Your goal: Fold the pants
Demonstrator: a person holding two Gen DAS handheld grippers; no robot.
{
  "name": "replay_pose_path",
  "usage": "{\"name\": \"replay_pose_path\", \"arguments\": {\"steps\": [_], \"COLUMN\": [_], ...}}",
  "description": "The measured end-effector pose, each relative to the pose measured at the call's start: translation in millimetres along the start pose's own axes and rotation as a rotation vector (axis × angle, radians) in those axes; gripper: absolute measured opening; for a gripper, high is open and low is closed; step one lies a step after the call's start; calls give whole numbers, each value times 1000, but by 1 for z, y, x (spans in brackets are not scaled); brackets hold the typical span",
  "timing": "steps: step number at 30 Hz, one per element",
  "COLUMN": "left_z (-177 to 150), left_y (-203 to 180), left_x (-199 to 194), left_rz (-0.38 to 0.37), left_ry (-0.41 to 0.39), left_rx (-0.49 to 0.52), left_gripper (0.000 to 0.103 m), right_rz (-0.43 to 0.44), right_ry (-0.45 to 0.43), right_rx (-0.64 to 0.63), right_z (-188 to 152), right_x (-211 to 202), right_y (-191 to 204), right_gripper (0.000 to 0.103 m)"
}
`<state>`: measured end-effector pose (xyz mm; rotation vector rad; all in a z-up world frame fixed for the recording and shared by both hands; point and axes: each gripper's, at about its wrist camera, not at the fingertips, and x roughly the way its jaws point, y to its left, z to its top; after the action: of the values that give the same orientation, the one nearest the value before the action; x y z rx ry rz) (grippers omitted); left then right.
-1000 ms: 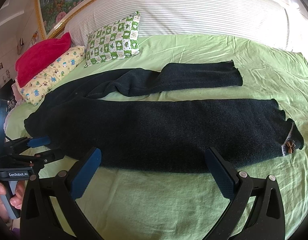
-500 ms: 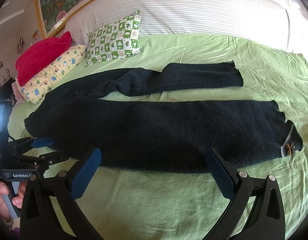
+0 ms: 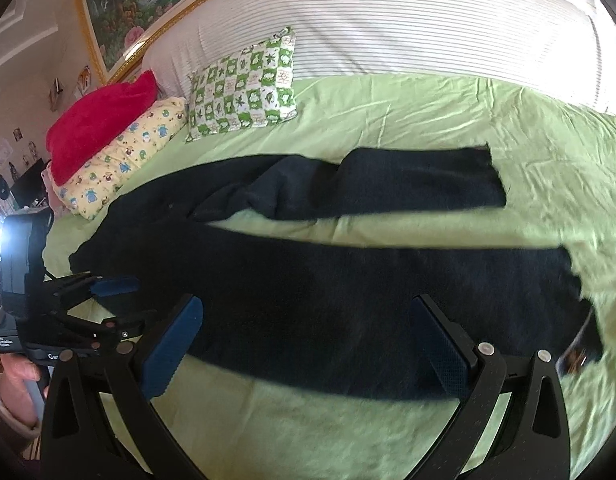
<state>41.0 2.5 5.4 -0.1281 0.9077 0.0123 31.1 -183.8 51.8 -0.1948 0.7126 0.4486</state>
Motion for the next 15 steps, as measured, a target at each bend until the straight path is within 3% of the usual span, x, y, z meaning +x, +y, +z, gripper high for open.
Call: {"name": "replay_pose_path", "arguments": {"steps": [7,15], "left_z": [42,92], "left_y": [13,30], "left_x": [7,31], "left_rz": [-80,-57], "left_ry": [5,25], "left_rx": [15,88], "left_gripper": [82,82], "right_rz": [-4,-19], "right_ry": [30,78], "right_rx": [35,81], "right_z": [33,72], "right_x": [7,27], "right_y": [-34,-79], "right_gripper": [103,100]}}
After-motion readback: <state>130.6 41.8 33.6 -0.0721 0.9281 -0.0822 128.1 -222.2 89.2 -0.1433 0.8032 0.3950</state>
